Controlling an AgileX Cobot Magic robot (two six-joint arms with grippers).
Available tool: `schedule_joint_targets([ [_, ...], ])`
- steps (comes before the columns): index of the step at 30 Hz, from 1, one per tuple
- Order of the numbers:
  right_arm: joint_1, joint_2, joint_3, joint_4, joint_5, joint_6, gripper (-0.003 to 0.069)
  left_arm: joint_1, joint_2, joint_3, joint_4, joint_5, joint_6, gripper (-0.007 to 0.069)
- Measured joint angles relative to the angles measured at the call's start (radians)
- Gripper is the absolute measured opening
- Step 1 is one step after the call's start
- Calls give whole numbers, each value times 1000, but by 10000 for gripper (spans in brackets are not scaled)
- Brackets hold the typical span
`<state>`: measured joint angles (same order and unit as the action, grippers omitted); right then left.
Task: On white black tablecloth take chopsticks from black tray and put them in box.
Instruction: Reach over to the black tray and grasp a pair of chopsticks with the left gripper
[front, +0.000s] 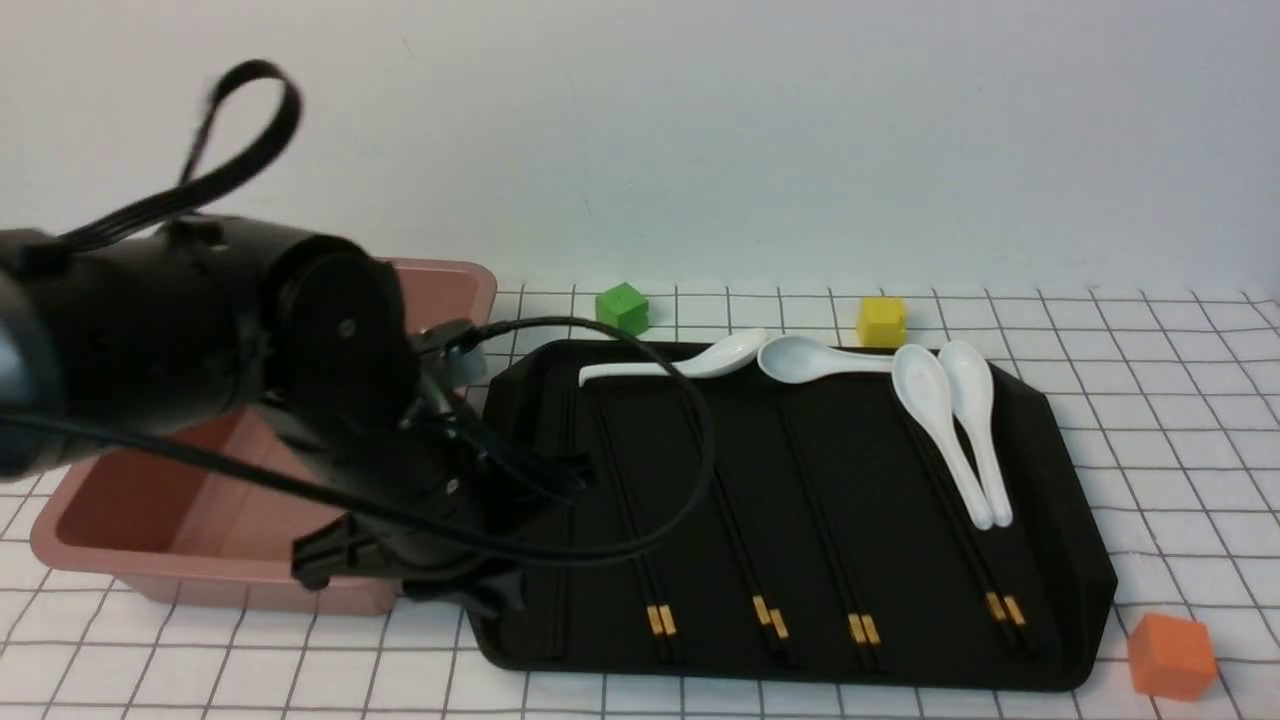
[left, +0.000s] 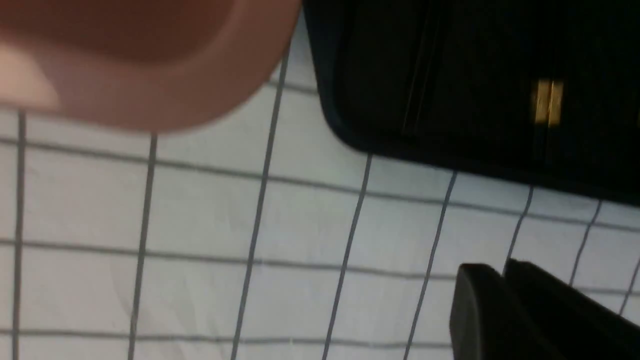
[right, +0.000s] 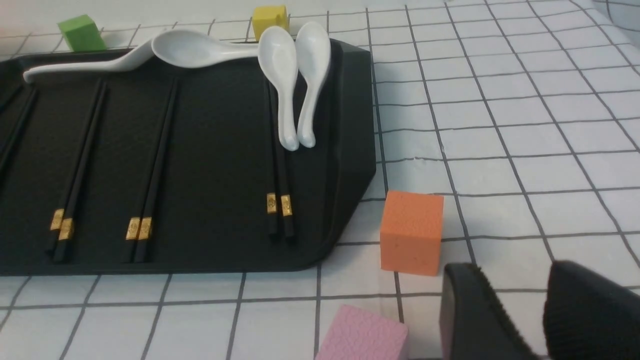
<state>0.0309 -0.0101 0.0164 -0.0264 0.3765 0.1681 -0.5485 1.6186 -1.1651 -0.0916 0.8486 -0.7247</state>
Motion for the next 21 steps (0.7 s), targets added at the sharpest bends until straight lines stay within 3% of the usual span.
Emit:
schedule_joint_targets([
  [5,0,0,0,0,0,0,240,-10,140,-159,36,42,-8,248],
  [8,0,0,0,0,0,0,240,-10,241,-247,47,88,33,285],
  [14,0,0,0,0,0,0,240,-10,368,-347,59,121,72,290],
  [21,0,0,0,0,0,0,240,-10,474,-369,165,131,72,290],
])
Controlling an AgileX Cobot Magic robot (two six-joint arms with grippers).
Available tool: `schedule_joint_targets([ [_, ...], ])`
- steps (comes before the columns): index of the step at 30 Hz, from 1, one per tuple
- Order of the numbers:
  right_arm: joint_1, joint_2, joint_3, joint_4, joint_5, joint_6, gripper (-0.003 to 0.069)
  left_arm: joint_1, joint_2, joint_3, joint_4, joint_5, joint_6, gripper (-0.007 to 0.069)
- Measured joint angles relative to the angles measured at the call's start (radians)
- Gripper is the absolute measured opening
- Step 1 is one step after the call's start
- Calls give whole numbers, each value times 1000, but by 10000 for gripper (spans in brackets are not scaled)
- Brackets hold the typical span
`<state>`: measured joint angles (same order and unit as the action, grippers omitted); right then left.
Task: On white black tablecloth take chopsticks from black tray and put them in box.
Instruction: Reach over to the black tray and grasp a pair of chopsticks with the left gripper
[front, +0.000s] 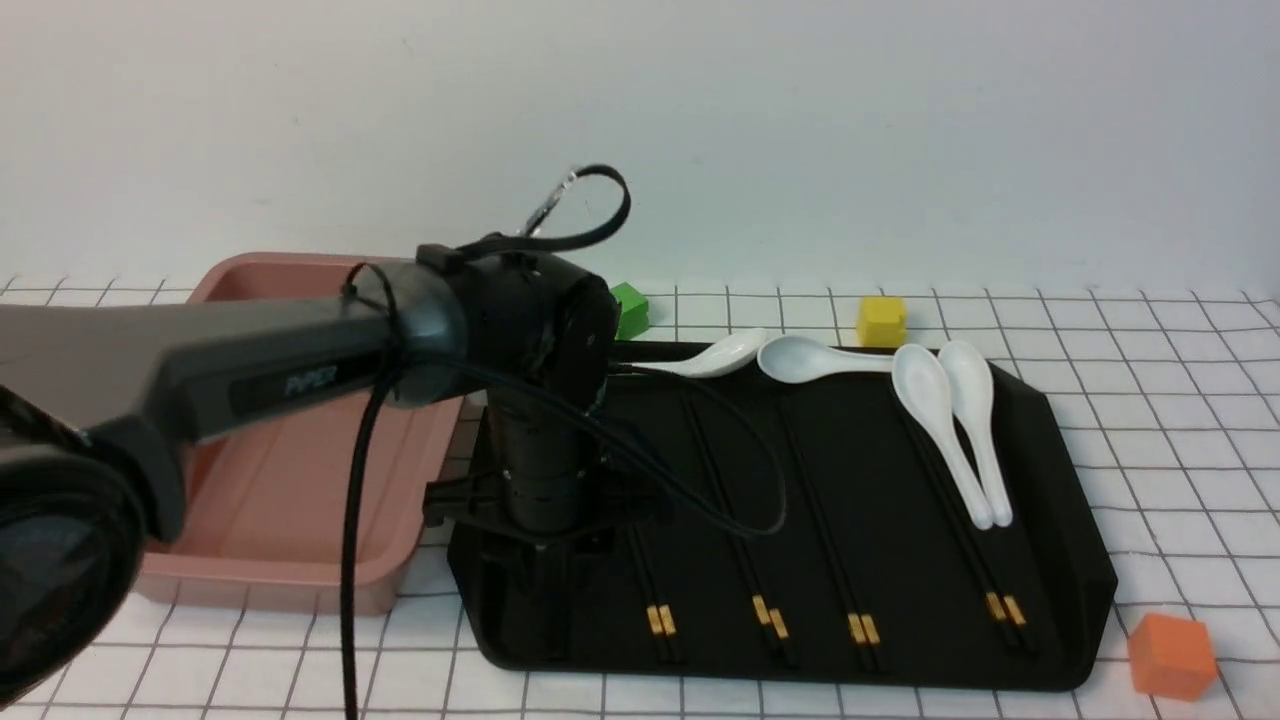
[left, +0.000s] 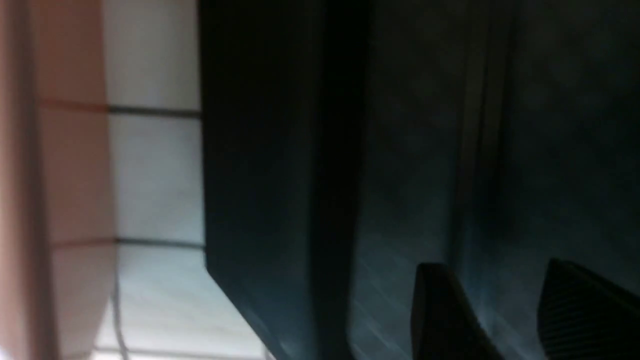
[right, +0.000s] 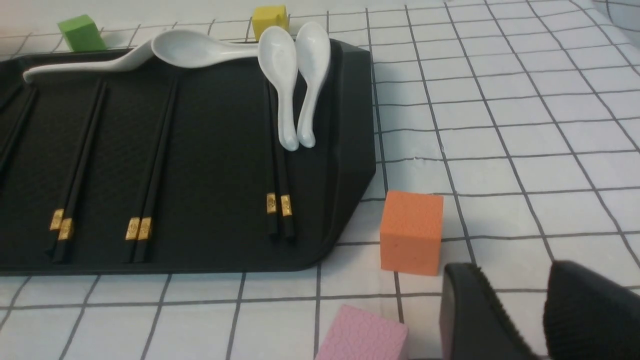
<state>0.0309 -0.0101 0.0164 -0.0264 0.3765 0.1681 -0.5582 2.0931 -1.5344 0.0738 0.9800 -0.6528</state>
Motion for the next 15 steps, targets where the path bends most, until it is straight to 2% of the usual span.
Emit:
schedule_joint_targets([
  [9,0,0,0,0,0,0,240,0,38,-14,1,-8,-1,277],
  [11,0,0,0,0,0,0,240,0,39,-15,-11,-9,1,235],
  [14,0,0,0,0,0,0,240,0,37,-17,-37,-15,3,91],
  [15,0,0,0,0,0,0,240,0,34,-17,-38,-15,2,76],
])
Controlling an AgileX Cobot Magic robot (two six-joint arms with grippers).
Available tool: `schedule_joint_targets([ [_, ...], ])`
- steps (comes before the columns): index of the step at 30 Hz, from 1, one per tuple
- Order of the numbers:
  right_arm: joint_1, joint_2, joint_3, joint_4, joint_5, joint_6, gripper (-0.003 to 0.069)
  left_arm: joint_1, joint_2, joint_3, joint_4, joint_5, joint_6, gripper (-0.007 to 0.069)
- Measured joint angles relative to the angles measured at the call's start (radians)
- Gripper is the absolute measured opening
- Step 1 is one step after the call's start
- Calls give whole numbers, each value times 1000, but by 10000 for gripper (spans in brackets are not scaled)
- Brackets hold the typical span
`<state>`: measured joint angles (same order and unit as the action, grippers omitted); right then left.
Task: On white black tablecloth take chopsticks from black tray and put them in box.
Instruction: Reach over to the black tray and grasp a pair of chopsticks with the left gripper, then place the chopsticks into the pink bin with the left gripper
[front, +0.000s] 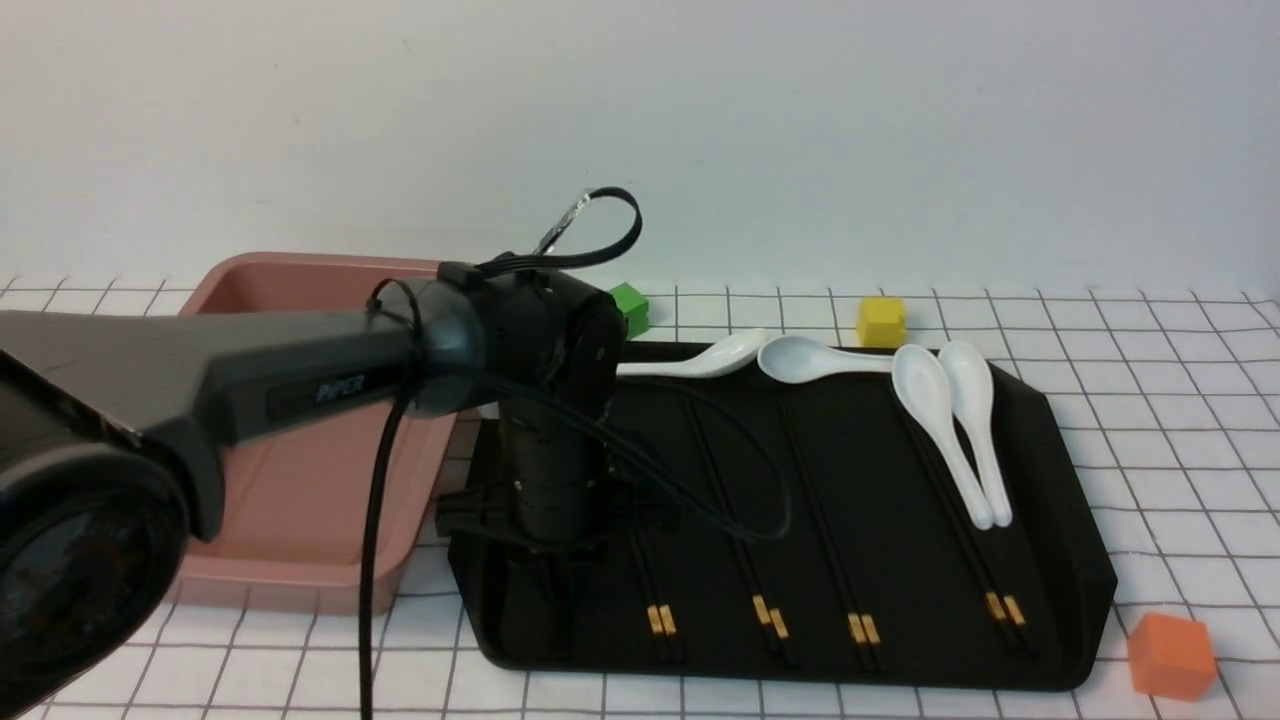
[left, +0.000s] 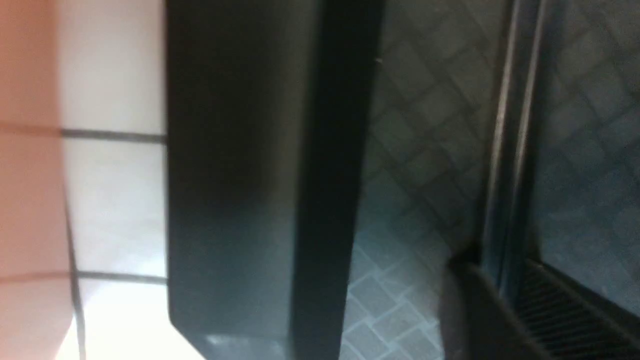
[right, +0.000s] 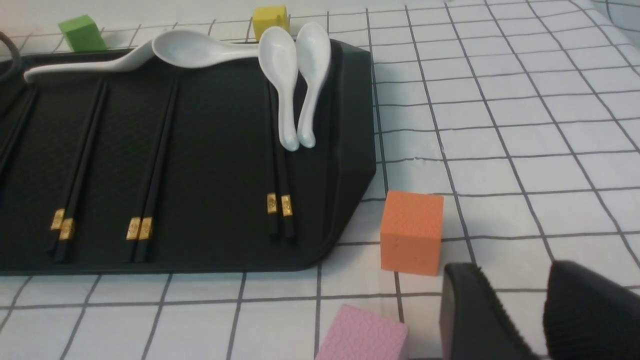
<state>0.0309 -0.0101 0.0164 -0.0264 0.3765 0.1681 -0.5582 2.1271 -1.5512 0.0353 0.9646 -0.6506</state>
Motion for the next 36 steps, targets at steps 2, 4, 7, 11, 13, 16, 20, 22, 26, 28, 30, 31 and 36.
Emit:
schedule_joint_targets([
  [2,0,0,0,0,0,0,240,0,-13,1,-17,-9,-8,83],
  [4,0,0,0,0,0,0,240,0,-51,1,-35,-11,-17,86],
  [7,0,0,0,0,0,0,240,4,-173,-23,-35,10,-18,86],
  [11,0,0,0,0,0,0,240,57,-332,-62,9,54,20,86],
  [13,0,0,0,0,0,0,240,126,-394,-68,39,102,54,86],
  [16,0,0,0,0,0,0,240,270,-417,-50,62,166,69,86],
  [20,0,0,0,0,0,0,240,395,-388,30,81,126,95,86],
  [22,0,0,0,0,0,0,240,443,-350,77,85,81,123,86],
  [26,0,0,0,0,0,0,240,468,-282,95,101,33,168,86],
  [28,0,0,0,0,0,0,240,469,-245,95,120,15,177,96],
  [30,0,0,0,0,0,0,240,468,-217,95,132,2,181,116],
  [31,0,0,0,0,0,0,240,467,-196,96,138,-7,181,137],
  [36,0,0,0,0,0,0,240,467,-177,95,132,3,191,216],
])
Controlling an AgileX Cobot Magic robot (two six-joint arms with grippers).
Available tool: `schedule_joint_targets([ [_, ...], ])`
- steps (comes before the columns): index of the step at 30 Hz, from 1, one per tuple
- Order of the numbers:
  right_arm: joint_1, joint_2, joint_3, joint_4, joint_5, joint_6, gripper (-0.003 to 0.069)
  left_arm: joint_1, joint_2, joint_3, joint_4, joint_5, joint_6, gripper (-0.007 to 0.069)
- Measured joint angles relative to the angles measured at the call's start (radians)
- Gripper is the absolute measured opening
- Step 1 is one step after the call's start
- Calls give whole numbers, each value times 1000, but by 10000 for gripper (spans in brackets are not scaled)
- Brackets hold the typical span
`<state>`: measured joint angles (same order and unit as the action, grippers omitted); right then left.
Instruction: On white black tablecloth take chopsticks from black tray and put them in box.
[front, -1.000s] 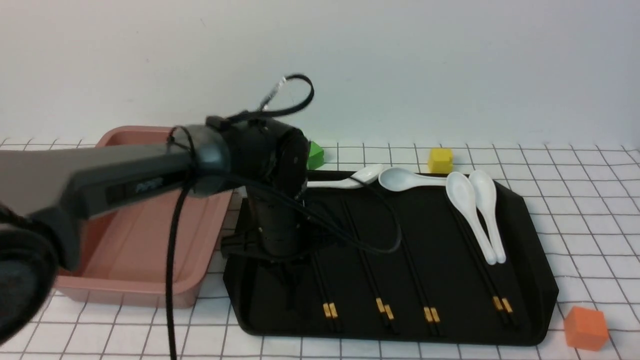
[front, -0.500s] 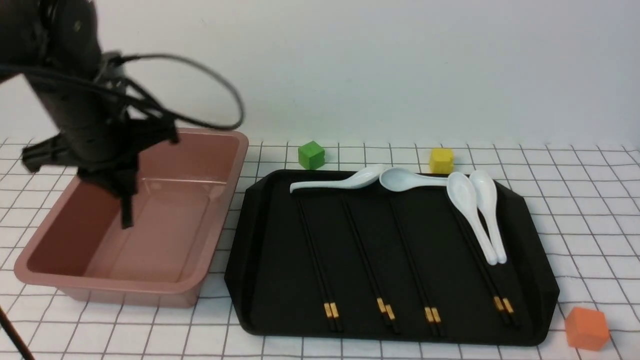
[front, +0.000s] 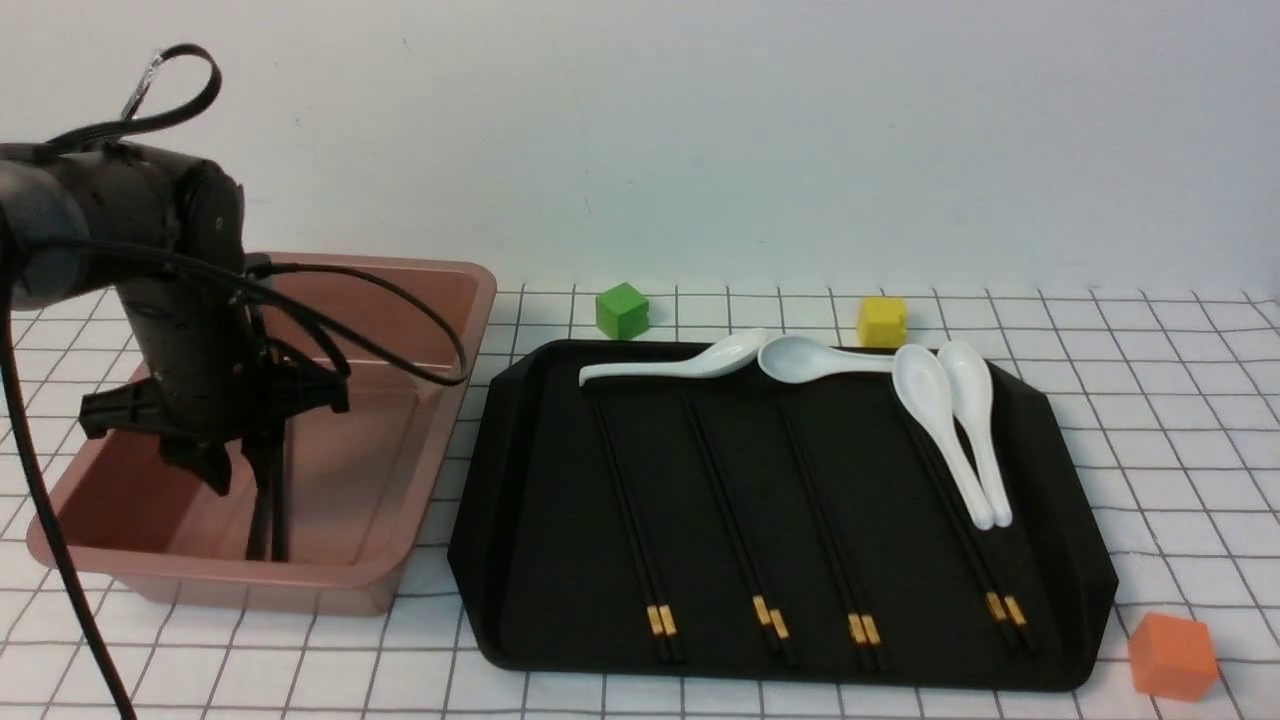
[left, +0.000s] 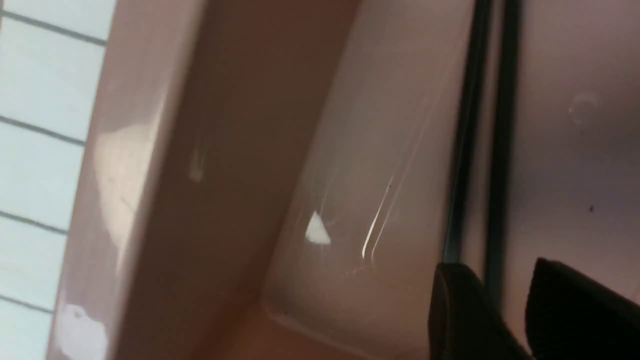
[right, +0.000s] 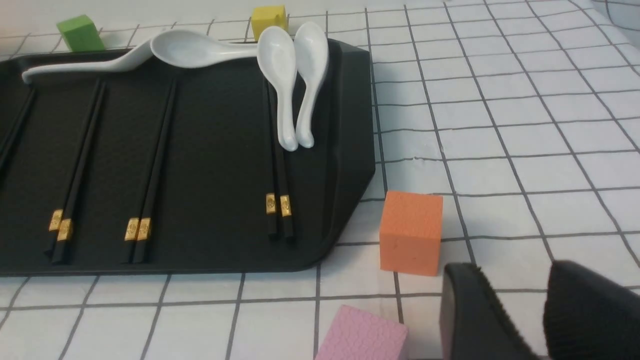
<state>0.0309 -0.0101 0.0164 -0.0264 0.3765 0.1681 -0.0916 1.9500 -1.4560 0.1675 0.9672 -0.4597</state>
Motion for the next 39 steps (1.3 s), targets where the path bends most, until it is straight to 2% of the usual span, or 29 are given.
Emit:
schedule_joint_targets([
  [3,0,0,0,0,0,0,240,-4,-51,-18,-1,38,41,183],
  [8,0,0,0,0,0,0,240,-21,-253,3,-5,76,92,-3],
  [9,0,0,0,0,0,0,240,-24,-300,25,-7,66,96,-13],
  [11,0,0,0,0,0,0,240,-26,-391,83,-23,36,99,-13],
  [21,0,0,0,0,0,0,240,-27,-1148,857,-266,-446,117,-13],
  [27,0,0,0,0,0,0,240,-27,-1443,1055,-310,-655,125,-13],
  [31,0,0,0,0,0,0,240,-27,-1616,1101,-308,-710,125,-13],
  [39,0,0,0,0,0,0,240,-27,-1938,1117,-308,-599,125,-13],
])
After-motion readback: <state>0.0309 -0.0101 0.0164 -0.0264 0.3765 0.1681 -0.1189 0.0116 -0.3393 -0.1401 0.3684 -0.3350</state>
